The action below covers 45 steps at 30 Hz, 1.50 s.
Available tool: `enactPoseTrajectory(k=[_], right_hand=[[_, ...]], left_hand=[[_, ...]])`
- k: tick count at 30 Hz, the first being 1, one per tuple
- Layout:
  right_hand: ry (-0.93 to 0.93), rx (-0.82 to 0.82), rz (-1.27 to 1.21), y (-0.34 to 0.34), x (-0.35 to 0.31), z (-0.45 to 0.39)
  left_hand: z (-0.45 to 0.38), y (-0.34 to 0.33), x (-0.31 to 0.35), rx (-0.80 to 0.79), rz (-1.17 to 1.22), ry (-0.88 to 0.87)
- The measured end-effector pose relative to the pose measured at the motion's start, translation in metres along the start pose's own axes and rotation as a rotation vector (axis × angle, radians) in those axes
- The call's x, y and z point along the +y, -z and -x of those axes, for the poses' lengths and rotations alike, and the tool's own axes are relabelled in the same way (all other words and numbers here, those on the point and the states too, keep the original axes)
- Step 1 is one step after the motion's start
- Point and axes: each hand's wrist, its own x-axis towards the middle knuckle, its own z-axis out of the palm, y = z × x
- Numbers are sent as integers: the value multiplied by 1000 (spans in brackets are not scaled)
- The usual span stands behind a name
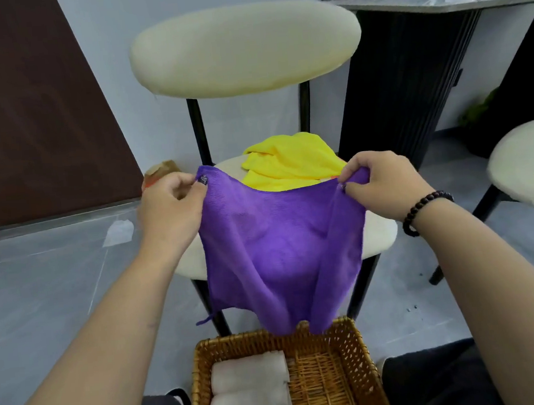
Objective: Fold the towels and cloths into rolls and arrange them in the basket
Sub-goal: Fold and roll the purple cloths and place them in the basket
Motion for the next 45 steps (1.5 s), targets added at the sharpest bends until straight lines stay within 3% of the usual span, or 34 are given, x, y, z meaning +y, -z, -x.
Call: enactPoseTrajectory(k=[3,7,12,14,16,18,20,24,27,32,35,41,45], right_hand=[[-63,49,228,4,12,-16],[-272,-242,496,-3,26,-22],[-361,-458,413,-18,23,-21],[-384,-505,332,-23,20,-24],[-392,-568,279,-27,18,-26],[-380,-630,287,-27,18,-25],[-351,-682,325,-24,18,-24],[-254,-772,457,-18,20,-20],[-248,-808,379,-17,21,-14],[-298,-903,301,-3,19,3],[-301,-869,267,2,19,20],[-151,-533,199,10,19,37],[-107,-463,100,19,21,43]], left_hand=[[-20,6,-14,114,-310,-49],[-42,-9,-23,171,-244,-15],[-85,-56,18,244,-438,-251],[-104,-87,40,123,-322,-395],[-113,-121,49,-153,-186,-446],[-105,-151,39,-513,-187,-361],[-92,-166,17,-711,-308,-283],[-62,-144,-31,-696,-374,-340],[-31,-104,-58,-679,-420,-424],[11,-56,-76,-857,-818,-422],[29,-43,-72,-801,-863,-418],[111,-42,-49,-541,-523,-643],[116,-51,-49,-403,-726,-775]])
